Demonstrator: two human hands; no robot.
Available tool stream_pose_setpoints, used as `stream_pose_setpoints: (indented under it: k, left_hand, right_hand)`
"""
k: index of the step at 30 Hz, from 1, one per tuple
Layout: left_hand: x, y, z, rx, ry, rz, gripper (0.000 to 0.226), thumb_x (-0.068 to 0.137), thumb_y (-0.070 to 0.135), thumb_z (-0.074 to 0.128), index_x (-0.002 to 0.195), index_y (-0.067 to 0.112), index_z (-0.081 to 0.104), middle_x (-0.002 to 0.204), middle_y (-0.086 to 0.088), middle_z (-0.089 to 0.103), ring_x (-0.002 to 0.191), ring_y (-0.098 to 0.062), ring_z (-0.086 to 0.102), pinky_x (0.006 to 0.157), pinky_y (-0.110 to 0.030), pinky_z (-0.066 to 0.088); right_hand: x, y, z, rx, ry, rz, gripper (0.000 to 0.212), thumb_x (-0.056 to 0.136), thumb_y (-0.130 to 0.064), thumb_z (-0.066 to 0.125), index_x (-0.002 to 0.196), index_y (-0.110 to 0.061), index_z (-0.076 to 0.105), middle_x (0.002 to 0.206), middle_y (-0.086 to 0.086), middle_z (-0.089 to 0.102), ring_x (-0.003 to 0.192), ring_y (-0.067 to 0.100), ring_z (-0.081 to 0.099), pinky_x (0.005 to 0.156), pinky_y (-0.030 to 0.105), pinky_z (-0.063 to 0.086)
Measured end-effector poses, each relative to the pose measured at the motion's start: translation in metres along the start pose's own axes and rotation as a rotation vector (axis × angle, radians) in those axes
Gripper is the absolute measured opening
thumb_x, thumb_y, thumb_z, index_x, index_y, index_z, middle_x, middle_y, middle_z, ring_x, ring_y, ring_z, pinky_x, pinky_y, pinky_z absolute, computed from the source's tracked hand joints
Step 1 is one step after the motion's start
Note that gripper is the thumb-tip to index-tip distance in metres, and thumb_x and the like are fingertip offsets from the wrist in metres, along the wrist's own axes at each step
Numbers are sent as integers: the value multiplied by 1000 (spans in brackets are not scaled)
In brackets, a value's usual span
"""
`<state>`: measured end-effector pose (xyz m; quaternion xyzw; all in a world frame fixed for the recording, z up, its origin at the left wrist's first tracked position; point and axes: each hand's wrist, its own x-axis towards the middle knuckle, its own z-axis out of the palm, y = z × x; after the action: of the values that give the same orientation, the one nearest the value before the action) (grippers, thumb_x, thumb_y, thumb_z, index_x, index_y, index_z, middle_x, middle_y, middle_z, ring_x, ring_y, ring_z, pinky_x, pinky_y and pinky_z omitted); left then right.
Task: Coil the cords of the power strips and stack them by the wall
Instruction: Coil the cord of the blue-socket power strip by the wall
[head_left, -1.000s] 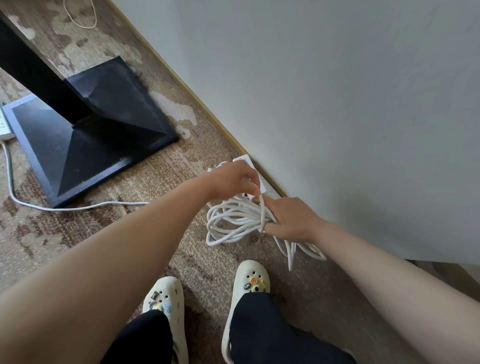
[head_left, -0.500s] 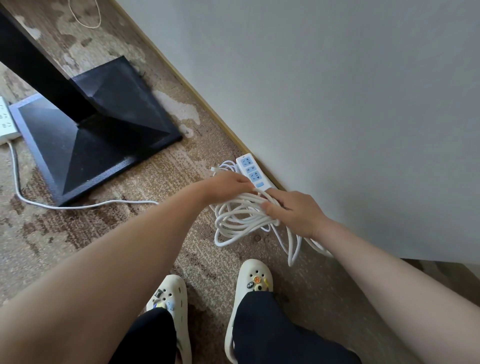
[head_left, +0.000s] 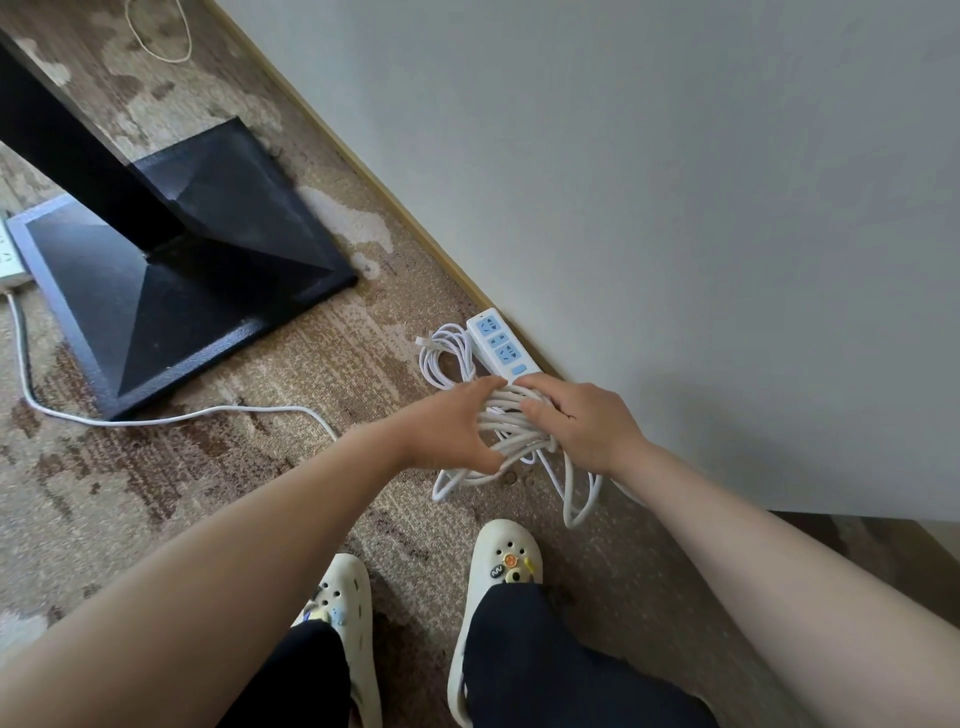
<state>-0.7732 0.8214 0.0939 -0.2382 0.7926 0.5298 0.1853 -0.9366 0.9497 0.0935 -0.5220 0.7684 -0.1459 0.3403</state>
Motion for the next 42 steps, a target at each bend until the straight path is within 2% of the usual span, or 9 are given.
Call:
stream_pose_setpoints:
  k: [3, 6, 9, 17, 25, 28, 31, 34, 42]
  left_hand:
    - [3, -6, 1, -52, 98, -22, 59, 74, 12, 70, 129, 23, 50, 89, 5, 68, 67, -3, 65, 65, -25, 59]
    - [3, -15, 0, -138, 248, -56, 36, 77, 8, 72, 105, 30, 65, 85, 8, 71, 70, -5, 68, 72, -33, 60]
    - [3, -17, 0, -204, 311, -70, 34, 75, 11, 75, 97, 35, 65, 83, 11, 72, 70, -3, 68, 71, -31, 60]
    - [2, -11, 12, 4, 474, -42, 39, 71, 13, 75, 103, 32, 61, 82, 9, 62, 61, -4, 62, 56, -23, 56]
    - [4, -22, -6, -345, 237, -138, 6, 82, 12, 72, 88, 14, 71, 76, -6, 70, 61, -9, 57, 65, -25, 51]
    - [0, -24, -10, -446, 147, -181, 3, 84, 11, 69, 87, 10, 69, 69, 1, 67, 56, -8, 57, 54, -16, 49]
    - [-3, -26, -11, -514, 95, -217, 7, 85, 12, 69, 92, 9, 68, 76, -4, 69, 61, -14, 62, 53, -17, 50]
    - [-5, -25, -13, -624, 36, -250, 17, 86, 12, 68, 102, 11, 67, 80, -6, 70, 64, -16, 63, 52, -19, 50]
    - [-6, -21, 0, -715, 242, -251, 18, 86, 3, 65, 105, 5, 64, 79, -10, 67, 56, -14, 62, 50, -18, 50]
  right_hand:
    - [0, 0, 0, 16, 46, -1, 40, 91, -55, 32, 120, -42, 57, 80, -9, 68, 75, 7, 59, 69, 33, 45]
    - [3, -2, -3, 7, 68, -15, 38, 92, -56, 34, 122, -47, 56, 77, -8, 68, 74, 7, 59, 68, 30, 44]
    - [6, -4, -6, 31, 93, -16, 34, 92, -56, 34, 121, -53, 52, 77, -9, 69, 74, 3, 60, 67, 27, 44]
    - [10, -3, -3, 90, 103, 5, 37, 92, -57, 36, 120, -51, 58, 84, -10, 71, 77, -1, 60, 63, 24, 40]
    - [11, 0, -6, 196, 116, 61, 43, 90, -57, 34, 118, -46, 65, 97, -16, 72, 86, 2, 62, 72, 29, 45]
    - [11, -3, -5, 201, 125, 56, 43, 90, -55, 33, 116, -44, 66, 84, -19, 69, 77, -4, 59, 65, 27, 38]
    - [9, -2, -1, 181, 152, 28, 39, 93, -53, 34, 113, -42, 66, 73, -25, 64, 73, -8, 56, 61, 23, 34]
    - [8, 0, 2, 124, 159, -12, 38, 95, -53, 34, 115, -42, 65, 74, -17, 67, 74, -8, 57, 58, 22, 33]
    - [15, 17, 3, -27, 109, 41, 44, 97, -55, 26, 125, -44, 58, 71, -23, 58, 67, -1, 54, 57, 25, 38]
